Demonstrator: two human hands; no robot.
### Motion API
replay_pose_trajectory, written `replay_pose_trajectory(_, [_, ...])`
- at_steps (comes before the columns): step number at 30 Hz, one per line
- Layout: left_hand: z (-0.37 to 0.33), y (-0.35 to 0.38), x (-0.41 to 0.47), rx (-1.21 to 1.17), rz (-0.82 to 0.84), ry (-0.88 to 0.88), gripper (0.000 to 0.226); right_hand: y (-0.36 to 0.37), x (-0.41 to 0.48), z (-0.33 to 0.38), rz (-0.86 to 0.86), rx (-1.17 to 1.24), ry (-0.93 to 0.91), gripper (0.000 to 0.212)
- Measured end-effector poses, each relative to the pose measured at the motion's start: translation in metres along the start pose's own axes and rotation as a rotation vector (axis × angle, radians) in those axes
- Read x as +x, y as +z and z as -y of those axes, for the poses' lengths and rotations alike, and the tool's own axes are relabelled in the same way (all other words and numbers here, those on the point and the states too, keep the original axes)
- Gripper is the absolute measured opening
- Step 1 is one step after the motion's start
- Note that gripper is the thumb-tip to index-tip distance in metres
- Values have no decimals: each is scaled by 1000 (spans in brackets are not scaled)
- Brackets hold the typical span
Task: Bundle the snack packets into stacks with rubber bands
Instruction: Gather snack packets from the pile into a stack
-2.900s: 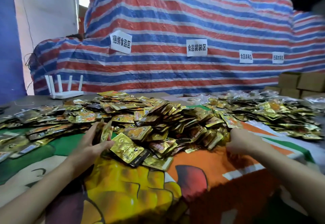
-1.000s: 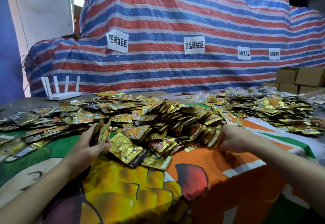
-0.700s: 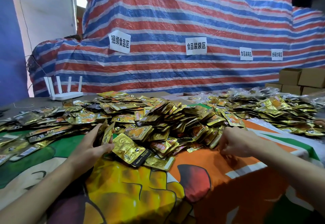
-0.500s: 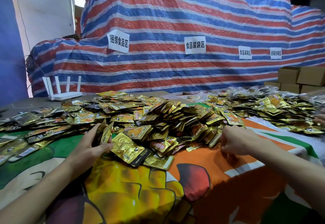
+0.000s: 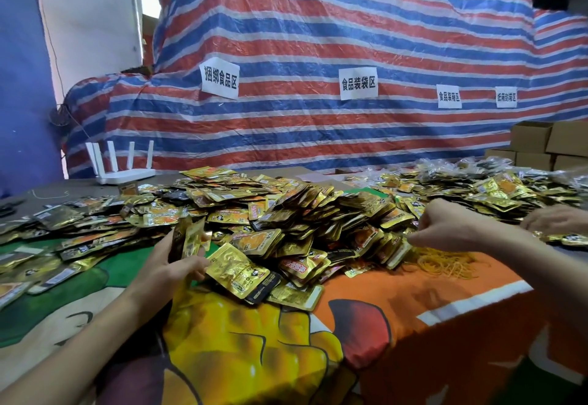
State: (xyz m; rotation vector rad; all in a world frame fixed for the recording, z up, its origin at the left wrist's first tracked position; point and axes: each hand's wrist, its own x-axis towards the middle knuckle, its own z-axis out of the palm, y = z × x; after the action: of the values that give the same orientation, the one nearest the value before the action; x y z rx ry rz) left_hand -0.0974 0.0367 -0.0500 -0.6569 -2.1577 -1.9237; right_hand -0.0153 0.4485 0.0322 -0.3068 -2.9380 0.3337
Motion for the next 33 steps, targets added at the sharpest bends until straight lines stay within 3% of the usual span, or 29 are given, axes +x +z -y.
replay_pose_trajectory(4, [-5, -1, 1, -183, -38, -60, 40, -3, -7, 42, -21, 206, -182, 27])
replay_pose_trajectory(11, [-12, -9, 2, -428, -157, -250, 22, 57, 5, 181, 92, 456, -533, 25])
replay_pose_trajectory(18, [-19, -27, 2, -586, -208, -331, 45, 113, 35, 277, 64, 824, -529, 25])
replay_pose_trajectory(21, [-20, -29, 1, -503, -105, -397, 33, 133, 45, 284, 71, 1007, -523, 21])
replay_pose_trajectory(23, [-17, -29, 2, -478, -63, -406, 23, 140, 49, 283, 49, 1000, -582, 19])
replay_pose_trajectory(27, [-6, -26, 8, -411, -130, -393, 24, 143, 53, 276, -38, 859, -671, 17])
replay_pose_trajectory(31, [-2, -25, 13, -452, -213, -363, 25, 143, 48, 276, -125, 786, -665, 8])
replay_pose_trajectory(33, [-1, -28, 13, -529, -173, -384, 33, 140, 48, 275, -163, 757, -656, 9])
